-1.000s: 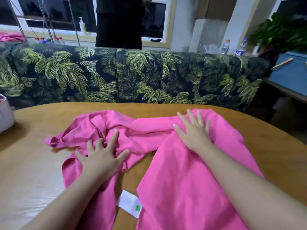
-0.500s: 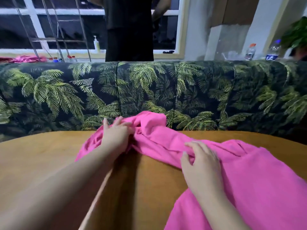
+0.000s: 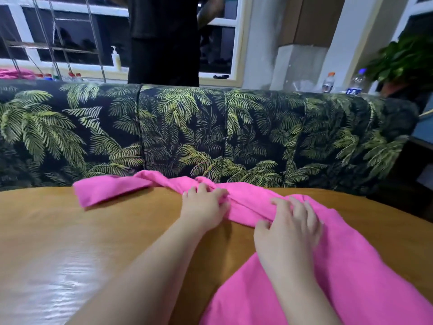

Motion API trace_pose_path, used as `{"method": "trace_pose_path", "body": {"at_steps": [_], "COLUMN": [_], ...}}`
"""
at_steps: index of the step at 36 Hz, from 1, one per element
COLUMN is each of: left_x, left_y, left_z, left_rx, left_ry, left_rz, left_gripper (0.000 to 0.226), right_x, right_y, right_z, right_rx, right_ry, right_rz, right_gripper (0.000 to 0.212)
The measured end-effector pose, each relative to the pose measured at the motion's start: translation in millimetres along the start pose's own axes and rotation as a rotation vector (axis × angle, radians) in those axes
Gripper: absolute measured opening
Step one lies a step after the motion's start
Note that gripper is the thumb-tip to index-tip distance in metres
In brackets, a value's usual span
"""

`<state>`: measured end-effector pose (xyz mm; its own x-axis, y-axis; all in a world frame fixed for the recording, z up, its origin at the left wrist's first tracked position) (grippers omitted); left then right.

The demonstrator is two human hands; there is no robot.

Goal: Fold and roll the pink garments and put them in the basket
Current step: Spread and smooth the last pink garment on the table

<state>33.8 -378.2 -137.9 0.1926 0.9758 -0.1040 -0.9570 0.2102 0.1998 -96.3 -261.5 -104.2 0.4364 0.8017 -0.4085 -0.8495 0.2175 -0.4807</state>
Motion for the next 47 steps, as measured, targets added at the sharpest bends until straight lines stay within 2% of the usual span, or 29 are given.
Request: {"method": "trace_pose_path", "body": {"at_steps": [3, 7, 9, 12, 14, 18, 21, 23, 24, 25, 27, 29, 32, 35, 38, 40, 42, 44, 45, 47], "left_x": [-24, -38, -26, 9, 34, 77, 97, 107, 111, 114, 124, 135, 152, 159, 168, 175, 181, 181, 181, 179], "left_y": [-7, -5, 7, 30, 43, 58, 52, 45, 41, 37, 27, 18, 3, -20, -33, -40, -51, -67, -74, -82], "left_z": [2, 3, 0, -1, 1, 6, 6, 10, 12, 14, 22, 30, 35, 33, 36, 44, 51, 51, 50, 49], "left_rx": [0.179, 0.141, 0.246, 0.563, 0.665, 0.845, 0.971, 0.910, 0.856, 0.811, 0.813, 0.827, 0.829, 0.880, 0.921, 0.883, 0.808, 0.660, 0.591, 0.524], "left_ry": [0.010, 0.318, 0.407, 0.328, 0.199, 0.019, 0.027, 0.113, 0.192, 0.268, 0.393, 0.453, 0.493, 0.523, 0.563, 0.630, 0.693, 0.677, 0.632, 0.560], "left_rz": [0.013, 0.150, 0.133, 0.072, 0.026, -0.153, -0.171, -0.155, -0.130, -0.097, -0.035, 0.001, 0.091, 0.221, 0.292, 0.314, 0.358, 0.426, 0.463, 0.494], "left_gripper": [0.032, 0.021, 0.019, 0.011, 0.021, 0.027, 0.028, 0.012, 0.020, 0.030, 0.031, 0.021, 0.028, 0.032, 0.035, 0.033, 0.033, 0.035, 0.038, 0.046], "right_x": [-8, -14, -15, -18, -20, -19, -15, -16, -17, -18, -18, -13, 2, 21, 33, 34, 34, 33, 30, 17], "right_y": [4, 17, 25, 31, 28, 7, -6, -10, -11, -9, -3, 4, 8, -3, -20, -32, -39, -40, -38, -28], "right_z": [9, 10, 12, 17, 20, 23, 25, 28, 29, 30, 34, 37, 34, 25, 26, 34, 38, 39, 37, 28], "right_rx": [0.117, 0.185, 0.205, 0.141, 0.022, -0.253, -0.443, -0.539, -0.540, -0.505, -0.373, -0.243, -0.094, -0.071, 0.016, -0.026, -0.141, -0.303, -0.374, -0.399], "right_ry": [-0.098, -0.268, -0.289, -0.282, -0.255, -0.170, -0.195, -0.319, -0.394, -0.463, -0.570, -0.679, -0.845, -0.842, -0.680, -0.585, -0.648, -0.818, -0.850, -0.743], "right_rz": [-0.048, -0.209, -0.282, -0.274, -0.175, -0.033, -0.010, -0.064, -0.080, -0.070, -0.018, 0.006, 0.024, 0.076, 0.249, 0.373, 0.468, 0.440, 0.390, 0.334], "right_gripper": [0.052, 0.067, 0.069, 0.048, 0.035, 0.031, 0.030, 0.026, 0.025, 0.028, 0.033, 0.031, 0.033, 0.033, 0.023, 0.040, 0.044, 0.029, 0.020, 0.018]}}
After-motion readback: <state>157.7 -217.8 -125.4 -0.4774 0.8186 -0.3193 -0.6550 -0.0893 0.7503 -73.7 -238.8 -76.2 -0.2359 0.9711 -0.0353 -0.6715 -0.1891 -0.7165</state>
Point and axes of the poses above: each hand's wrist, its own x-axis away from the middle knuckle, its own z-axis out of the back of the hand, y = z × x, the point moved 2 cm from there along -x, towards the middle knuckle, and after that the axes turned 2 degrees about -y, right-handed, at the moved point
